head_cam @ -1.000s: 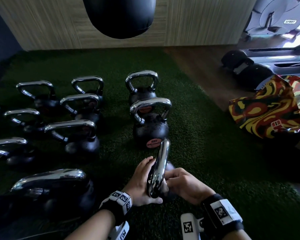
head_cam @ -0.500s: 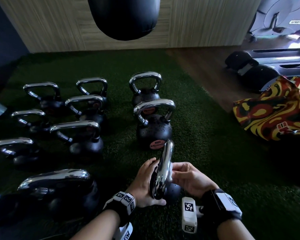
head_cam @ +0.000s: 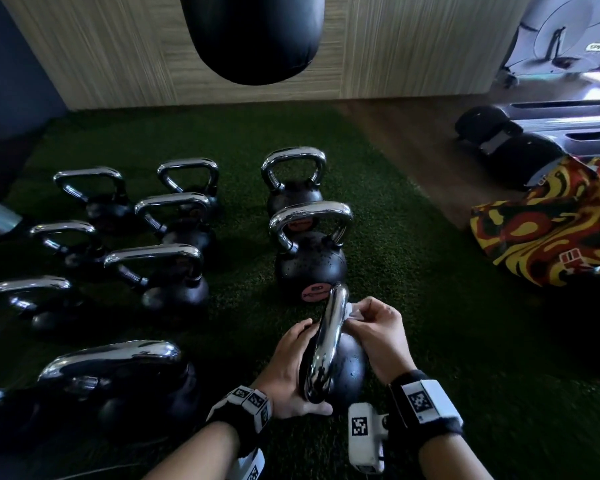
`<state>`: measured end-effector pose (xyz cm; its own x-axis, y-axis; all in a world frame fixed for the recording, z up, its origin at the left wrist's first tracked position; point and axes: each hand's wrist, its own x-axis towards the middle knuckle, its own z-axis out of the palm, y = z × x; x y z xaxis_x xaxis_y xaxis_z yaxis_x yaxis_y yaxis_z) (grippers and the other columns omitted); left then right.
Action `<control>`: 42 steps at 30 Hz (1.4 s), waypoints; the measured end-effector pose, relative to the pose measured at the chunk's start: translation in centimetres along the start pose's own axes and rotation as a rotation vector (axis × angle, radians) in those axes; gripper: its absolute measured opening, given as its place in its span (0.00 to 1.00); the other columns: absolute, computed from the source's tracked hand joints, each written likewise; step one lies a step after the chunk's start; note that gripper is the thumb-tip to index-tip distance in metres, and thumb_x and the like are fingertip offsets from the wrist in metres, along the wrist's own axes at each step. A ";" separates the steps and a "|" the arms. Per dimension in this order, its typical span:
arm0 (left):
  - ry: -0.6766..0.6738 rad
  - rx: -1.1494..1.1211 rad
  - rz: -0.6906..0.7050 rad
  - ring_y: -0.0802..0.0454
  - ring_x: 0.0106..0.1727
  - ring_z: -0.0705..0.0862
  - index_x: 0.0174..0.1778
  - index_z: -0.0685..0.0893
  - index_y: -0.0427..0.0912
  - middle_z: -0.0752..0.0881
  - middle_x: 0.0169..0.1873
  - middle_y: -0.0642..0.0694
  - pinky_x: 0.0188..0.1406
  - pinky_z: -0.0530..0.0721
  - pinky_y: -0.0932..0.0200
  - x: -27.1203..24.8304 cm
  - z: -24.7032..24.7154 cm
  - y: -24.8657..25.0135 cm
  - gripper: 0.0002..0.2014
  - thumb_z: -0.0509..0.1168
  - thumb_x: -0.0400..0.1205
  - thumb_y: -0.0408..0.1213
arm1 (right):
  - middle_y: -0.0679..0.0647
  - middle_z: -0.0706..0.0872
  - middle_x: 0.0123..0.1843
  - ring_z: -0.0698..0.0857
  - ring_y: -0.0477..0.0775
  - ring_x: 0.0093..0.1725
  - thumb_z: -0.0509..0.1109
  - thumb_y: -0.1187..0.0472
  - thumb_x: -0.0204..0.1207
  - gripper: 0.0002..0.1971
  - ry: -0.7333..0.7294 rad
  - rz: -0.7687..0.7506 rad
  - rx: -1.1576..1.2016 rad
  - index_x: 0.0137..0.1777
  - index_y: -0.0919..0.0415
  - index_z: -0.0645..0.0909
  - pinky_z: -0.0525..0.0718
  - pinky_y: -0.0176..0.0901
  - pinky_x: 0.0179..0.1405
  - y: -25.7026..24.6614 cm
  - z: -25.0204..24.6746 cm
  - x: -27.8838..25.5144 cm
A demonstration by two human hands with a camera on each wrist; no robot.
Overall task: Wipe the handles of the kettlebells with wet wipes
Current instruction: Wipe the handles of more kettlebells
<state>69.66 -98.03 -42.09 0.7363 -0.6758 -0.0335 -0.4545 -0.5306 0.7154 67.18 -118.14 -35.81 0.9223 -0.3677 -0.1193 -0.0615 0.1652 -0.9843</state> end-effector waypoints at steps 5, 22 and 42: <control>0.024 -0.135 0.015 0.48 0.90 0.54 0.90 0.51 0.62 0.52 0.88 0.54 0.87 0.63 0.35 0.2 0.2 -0.2 0.70 0.87 0.57 0.63 | 0.58 0.88 0.32 0.82 0.49 0.33 0.81 0.75 0.67 0.10 0.187 -0.082 -0.112 0.33 0.63 0.85 0.82 0.48 0.36 0.3 0.7 0.6; 0.072 -0.052 0.030 0.52 0.92 0.46 0.91 0.46 0.55 0.49 0.90 0.49 0.90 0.56 0.40 0.7 1.8 -2.5 0.73 0.85 0.57 0.67 | 0.46 0.84 0.28 0.81 0.47 0.31 0.88 0.41 0.60 0.22 0.391 0.010 -0.515 0.31 0.57 0.83 0.76 0.35 0.31 0.4 3.1 1.0; -0.039 0.124 -0.110 0.54 0.77 0.78 0.88 0.54 0.65 0.76 0.79 0.58 0.75 0.80 0.46 -1.4 -6.3 9.6 0.53 0.71 0.69 0.72 | 0.46 0.91 0.42 0.89 0.52 0.40 0.73 0.58 0.82 0.02 0.206 -0.196 -0.586 0.50 0.49 0.84 0.81 0.31 0.35 -1.0 0.3 3.3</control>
<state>67.47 -98.96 -30.80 0.7661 -0.6283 -0.1353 -0.4327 -0.6599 0.6143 70.43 -119.26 -35.16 0.8491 -0.5178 0.1049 -0.1508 -0.4278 -0.8912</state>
